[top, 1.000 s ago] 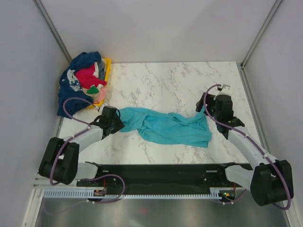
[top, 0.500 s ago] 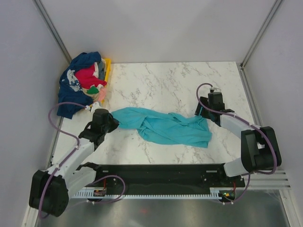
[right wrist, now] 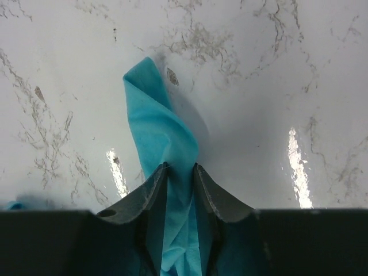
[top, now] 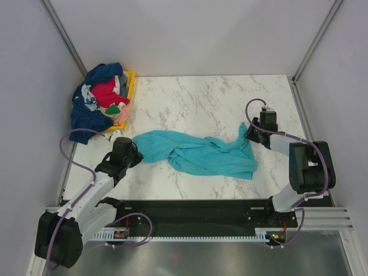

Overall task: Fold and stack the t-shirts
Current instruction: Flatten the tshirt out

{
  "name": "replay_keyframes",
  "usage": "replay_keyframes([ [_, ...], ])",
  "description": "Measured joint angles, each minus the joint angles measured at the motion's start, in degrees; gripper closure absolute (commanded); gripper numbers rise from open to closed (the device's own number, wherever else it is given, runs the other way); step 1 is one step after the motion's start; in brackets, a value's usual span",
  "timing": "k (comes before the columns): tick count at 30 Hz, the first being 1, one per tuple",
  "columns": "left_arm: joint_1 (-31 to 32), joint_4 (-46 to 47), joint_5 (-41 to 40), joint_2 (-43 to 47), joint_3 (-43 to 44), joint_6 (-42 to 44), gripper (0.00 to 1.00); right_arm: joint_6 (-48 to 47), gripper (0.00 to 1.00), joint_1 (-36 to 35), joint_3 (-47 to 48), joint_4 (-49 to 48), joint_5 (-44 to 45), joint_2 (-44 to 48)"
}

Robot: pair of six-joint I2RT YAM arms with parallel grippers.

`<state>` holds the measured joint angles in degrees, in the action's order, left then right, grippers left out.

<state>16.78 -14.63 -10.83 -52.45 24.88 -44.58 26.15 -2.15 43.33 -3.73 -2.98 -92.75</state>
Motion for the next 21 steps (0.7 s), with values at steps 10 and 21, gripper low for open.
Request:
replay_keyframes([
  [10, 0.00, -0.02, 0.02, 0.00, -0.02, 0.66, 0.98, 0.11, 0.87, 0.52, 0.72, -1.44, -0.26, 0.00],
  [21, 0.00, 0.02, 0.42, 0.00, -0.02, 1.09, 0.98, -1.29, 0.68, 0.52, 5.27, 2.23, 0.48, 1.97],
])
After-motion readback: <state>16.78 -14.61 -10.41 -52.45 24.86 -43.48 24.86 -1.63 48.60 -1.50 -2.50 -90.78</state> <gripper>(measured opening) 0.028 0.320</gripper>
